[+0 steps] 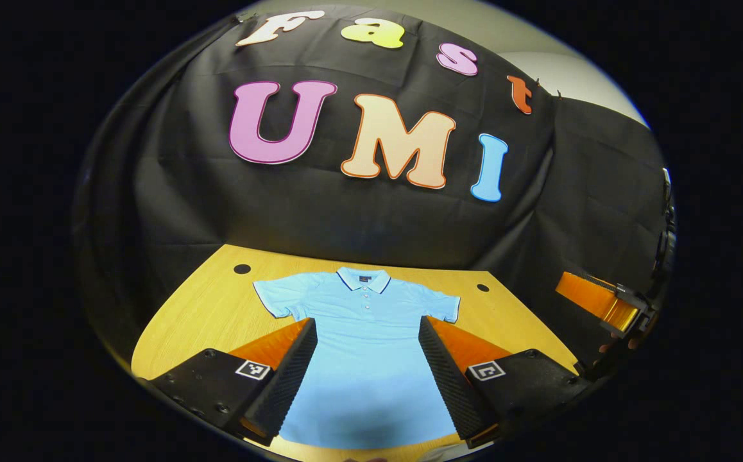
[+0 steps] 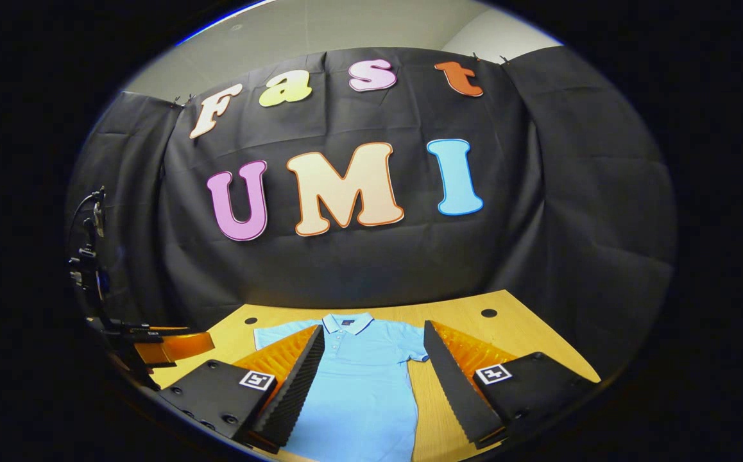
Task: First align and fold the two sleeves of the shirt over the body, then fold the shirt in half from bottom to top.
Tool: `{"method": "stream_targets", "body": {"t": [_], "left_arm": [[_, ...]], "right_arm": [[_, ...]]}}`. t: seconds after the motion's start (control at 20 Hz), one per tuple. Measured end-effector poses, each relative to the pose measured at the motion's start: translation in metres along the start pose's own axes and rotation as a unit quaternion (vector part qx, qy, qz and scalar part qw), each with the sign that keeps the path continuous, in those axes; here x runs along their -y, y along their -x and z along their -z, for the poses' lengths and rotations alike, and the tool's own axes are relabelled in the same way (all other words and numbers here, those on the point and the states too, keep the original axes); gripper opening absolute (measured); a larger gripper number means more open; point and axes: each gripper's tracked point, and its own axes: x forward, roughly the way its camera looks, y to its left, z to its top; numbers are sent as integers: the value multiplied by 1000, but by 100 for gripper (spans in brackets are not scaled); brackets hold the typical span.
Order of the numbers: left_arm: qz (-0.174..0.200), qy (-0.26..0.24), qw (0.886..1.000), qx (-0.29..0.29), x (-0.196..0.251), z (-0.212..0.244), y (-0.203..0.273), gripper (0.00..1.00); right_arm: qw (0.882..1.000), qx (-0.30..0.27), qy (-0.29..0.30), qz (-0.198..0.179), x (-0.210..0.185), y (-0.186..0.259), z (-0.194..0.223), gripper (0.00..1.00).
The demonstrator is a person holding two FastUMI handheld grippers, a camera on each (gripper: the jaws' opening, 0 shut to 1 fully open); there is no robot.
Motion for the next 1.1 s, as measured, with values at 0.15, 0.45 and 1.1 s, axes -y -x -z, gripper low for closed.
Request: {"method": "stream_targets", "body": {"t": [0.15, 0.45, 1.1], "left_arm": [[-4, 3, 1000, -2, -2, 2, 1, 95], [-14, 6, 1000, -5, -8, 4, -2, 96], [-16, 7, 1000, -13, -5, 6, -9, 95]], "right_arm": [[1000, -7, -2, 1, 1, -3, 4, 98], [1000, -11, -8, -2, 3, -11, 5, 98], [1000, -20, -6, 0, 11, -18, 7, 98]]}}
